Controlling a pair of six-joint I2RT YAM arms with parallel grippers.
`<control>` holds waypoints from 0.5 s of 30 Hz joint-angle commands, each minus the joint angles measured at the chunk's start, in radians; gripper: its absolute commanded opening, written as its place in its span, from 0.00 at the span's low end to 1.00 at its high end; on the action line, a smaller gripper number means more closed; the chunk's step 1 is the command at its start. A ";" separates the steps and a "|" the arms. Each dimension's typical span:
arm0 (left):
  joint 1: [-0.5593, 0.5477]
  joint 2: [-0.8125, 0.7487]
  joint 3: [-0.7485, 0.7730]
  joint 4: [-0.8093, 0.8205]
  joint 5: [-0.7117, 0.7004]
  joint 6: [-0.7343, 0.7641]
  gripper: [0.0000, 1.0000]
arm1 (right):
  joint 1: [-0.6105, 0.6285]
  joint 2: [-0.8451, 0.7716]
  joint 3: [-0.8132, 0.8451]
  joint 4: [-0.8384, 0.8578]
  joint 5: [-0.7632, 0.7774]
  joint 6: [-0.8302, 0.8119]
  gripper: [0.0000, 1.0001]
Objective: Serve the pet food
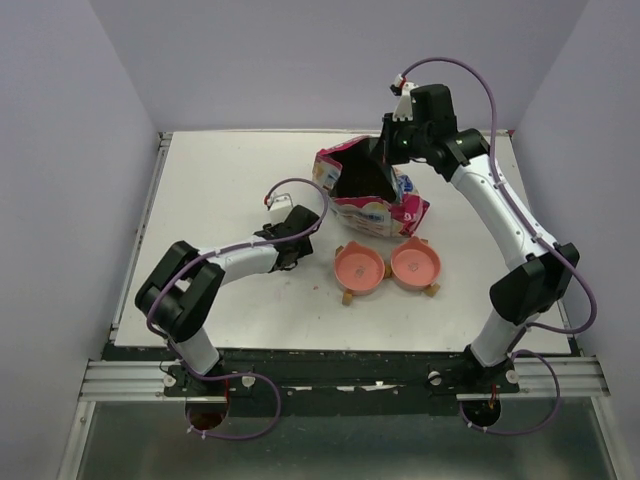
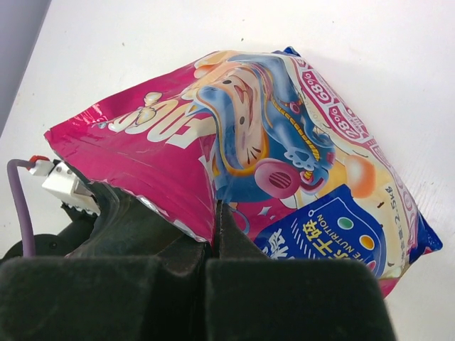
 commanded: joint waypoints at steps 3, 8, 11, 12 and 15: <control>-0.034 -0.004 -0.104 0.266 -0.202 0.050 0.59 | 0.008 -0.113 -0.039 0.045 -0.067 0.037 0.00; -0.077 0.025 -0.188 0.474 -0.247 0.176 0.52 | 0.011 -0.113 -0.039 0.042 -0.035 0.012 0.00; -0.095 0.055 -0.226 0.600 -0.276 0.226 0.49 | 0.011 -0.101 -0.021 0.034 -0.015 0.009 0.00; -0.095 0.058 -0.248 0.652 -0.279 0.245 0.49 | 0.011 -0.096 -0.012 0.028 -0.012 0.009 0.00; -0.101 0.071 -0.268 0.731 -0.310 0.279 0.46 | 0.009 -0.088 0.007 0.016 -0.006 0.006 0.00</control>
